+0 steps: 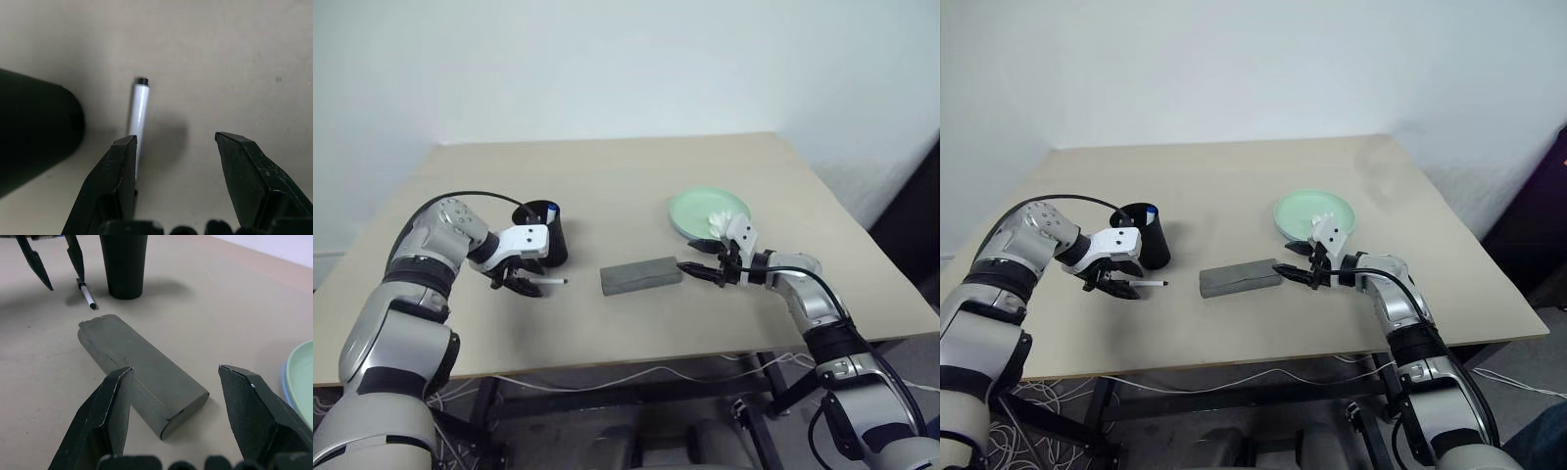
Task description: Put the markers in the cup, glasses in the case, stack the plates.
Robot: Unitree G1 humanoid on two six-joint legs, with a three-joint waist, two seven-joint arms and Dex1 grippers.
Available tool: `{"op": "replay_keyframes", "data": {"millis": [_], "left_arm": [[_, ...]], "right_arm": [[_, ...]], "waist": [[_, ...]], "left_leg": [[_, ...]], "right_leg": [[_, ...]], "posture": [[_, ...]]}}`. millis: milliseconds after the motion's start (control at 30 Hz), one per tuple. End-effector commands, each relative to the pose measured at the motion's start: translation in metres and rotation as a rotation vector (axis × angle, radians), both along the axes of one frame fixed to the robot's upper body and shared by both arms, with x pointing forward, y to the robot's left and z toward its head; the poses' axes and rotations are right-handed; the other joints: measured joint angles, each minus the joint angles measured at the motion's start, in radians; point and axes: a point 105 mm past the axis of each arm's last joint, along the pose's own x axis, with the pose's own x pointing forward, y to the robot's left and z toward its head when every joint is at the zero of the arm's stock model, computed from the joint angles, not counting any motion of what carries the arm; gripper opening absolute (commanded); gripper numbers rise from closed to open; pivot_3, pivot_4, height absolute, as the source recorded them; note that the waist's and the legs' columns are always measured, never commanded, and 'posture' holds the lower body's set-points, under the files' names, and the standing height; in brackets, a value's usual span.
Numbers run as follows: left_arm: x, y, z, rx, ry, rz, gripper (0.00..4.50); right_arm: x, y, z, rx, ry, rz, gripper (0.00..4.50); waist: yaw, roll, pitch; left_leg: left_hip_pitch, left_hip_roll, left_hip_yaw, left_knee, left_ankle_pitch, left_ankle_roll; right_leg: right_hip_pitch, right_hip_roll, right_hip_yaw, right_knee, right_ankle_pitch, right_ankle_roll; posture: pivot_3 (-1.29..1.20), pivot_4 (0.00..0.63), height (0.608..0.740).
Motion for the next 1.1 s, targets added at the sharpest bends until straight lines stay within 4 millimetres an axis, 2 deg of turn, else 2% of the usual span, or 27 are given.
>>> {"op": "replay_keyframes", "data": {"millis": [33,333,433,567,700,800,933,1100], "left_arm": [[0.007,0.005,0.002,0.067,-0.037,0.003,2.65],[0.0,0.006,-0.013,0.089,0.04,0.002,2.65],[-0.002,0.007,-0.012,0.081,0.053,0.001,2.05],[0.0,0.006,-0.007,0.061,0.038,0.005,0.76],[0.005,-0.002,0.006,0.003,0.015,0.001,0.76],[0.01,-0.005,0.015,-0.013,-0.015,-0.001,1.42],[0.015,-0.005,0.019,-0.005,-0.054,0.007,2.74],[0.018,-0.003,0.012,0.05,-0.073,0.016,4.43]], "right_arm": [[0.002,0.001,0.015,0.019,-0.057,0.0,3.02],[0.001,-0.001,0.015,0.019,-0.058,-0.011,3.02],[0.001,-0.002,0.015,0.018,-0.058,-0.014,3.02],[0.001,-0.001,0.015,0.017,-0.057,-0.014,3.02],[0.002,-0.001,0.016,0.015,-0.057,-0.011,3.02],[0.003,-0.001,0.016,0.013,-0.058,-0.008,3.02],[0.004,0.0,0.016,0.012,-0.059,-0.004,3.02],[0.005,0.0,0.017,0.01,-0.06,-0.005,3.02]], "waist": [[0.0,0.0,0.0],[0.0,-0.001,0.0],[0.0,-0.001,0.0],[0.0,-0.001,0.0],[0.0,-0.001,0.0],[0.0,-0.002,0.0],[0.0,-0.002,0.0],[0.0,-0.002,0.0]], "left_leg": [[0.0,0.0,0.0,0.0,0.0,0.0],[0.0,0.0,0.0,0.002,0.0,0.0],[0.0,0.0,0.0,0.002,0.0,0.0],[0.0,0.0,0.0,0.002,0.0,0.001],[0.0,0.0,0.0,0.002,0.0,0.001],[-0.001,0.0,-0.001,0.002,0.0,0.001],[-0.001,0.0,-0.001,0.003,0.0,0.001],[-0.001,0.0,-0.001,0.003,0.0,0.001]], "right_leg": [[0.0,0.0,0.0,0.0,0.0,0.0],[0.001,0.0,0.0,0.001,0.0,0.0],[0.0,0.0,0.0,0.001,0.0,0.0],[0.0,0.0,0.0,0.001,0.0,0.0],[0.0,0.0,-0.001,0.001,0.0,0.0],[0.0,0.0,-0.001,0.001,0.0,0.0],[0.001,-0.001,-0.002,0.001,0.0,0.001],[0.001,0.0,-0.002,0.001,0.0,0.001]], "posture": [[0.0,0.0,0.74],[0.0,0.0,0.74],[0.0,0.0,0.74],[0.0,0.0,0.74],[0.0,0.0,0.74],[0.0,0.0,0.74],[0.0,0.0,0.74],[0.0,0.0,0.74]]}}
